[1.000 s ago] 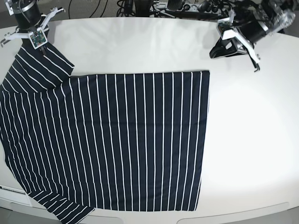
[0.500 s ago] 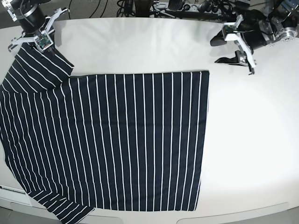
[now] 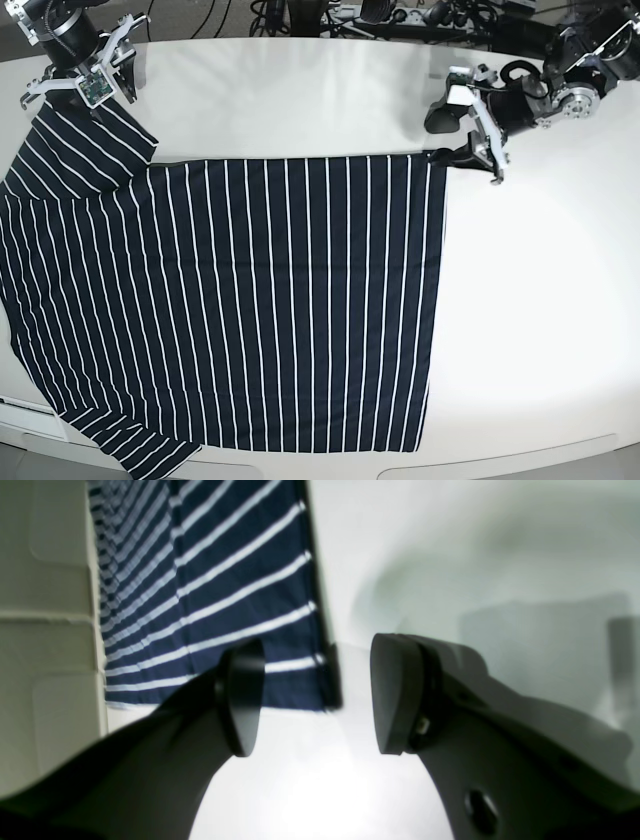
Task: Fold the T-shirt properly
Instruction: 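Move both grippers down to the shirt's collar-side edge and grasp it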
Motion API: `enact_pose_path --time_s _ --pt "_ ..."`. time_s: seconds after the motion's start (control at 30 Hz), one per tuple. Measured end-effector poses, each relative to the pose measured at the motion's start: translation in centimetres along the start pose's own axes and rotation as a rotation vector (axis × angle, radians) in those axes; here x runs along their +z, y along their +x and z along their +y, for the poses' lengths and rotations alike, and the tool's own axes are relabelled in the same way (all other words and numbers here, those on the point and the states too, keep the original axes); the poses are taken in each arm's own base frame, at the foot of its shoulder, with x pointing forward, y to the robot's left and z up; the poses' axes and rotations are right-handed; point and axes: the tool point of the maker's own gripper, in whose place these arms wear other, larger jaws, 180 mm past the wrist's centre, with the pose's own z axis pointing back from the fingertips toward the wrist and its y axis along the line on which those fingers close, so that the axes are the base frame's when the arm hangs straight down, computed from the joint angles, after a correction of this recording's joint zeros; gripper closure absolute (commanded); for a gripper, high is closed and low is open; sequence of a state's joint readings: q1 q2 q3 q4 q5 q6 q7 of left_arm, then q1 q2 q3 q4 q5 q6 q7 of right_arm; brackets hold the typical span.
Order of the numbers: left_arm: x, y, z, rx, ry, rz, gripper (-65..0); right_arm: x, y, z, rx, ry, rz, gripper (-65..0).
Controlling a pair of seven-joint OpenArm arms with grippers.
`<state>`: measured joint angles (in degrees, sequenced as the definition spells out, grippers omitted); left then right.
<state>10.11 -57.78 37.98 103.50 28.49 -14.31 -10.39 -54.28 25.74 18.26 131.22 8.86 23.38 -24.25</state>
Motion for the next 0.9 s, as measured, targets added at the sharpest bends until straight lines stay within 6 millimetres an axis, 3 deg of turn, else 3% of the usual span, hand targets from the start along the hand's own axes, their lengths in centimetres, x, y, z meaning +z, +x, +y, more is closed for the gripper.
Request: enact_pose_path --time_s 0.33,0.9 --pt "-2.5 0.0 2.5 -0.033 0.040 -0.023 -35.6 0.0 0.0 0.0 0.002 0.000 0.000 -31.7" --pt "-4.7 0.4 3.1 0.034 0.089 -0.066 -35.3 0.0 0.0 0.0 0.002 0.000 0.000 -31.7"
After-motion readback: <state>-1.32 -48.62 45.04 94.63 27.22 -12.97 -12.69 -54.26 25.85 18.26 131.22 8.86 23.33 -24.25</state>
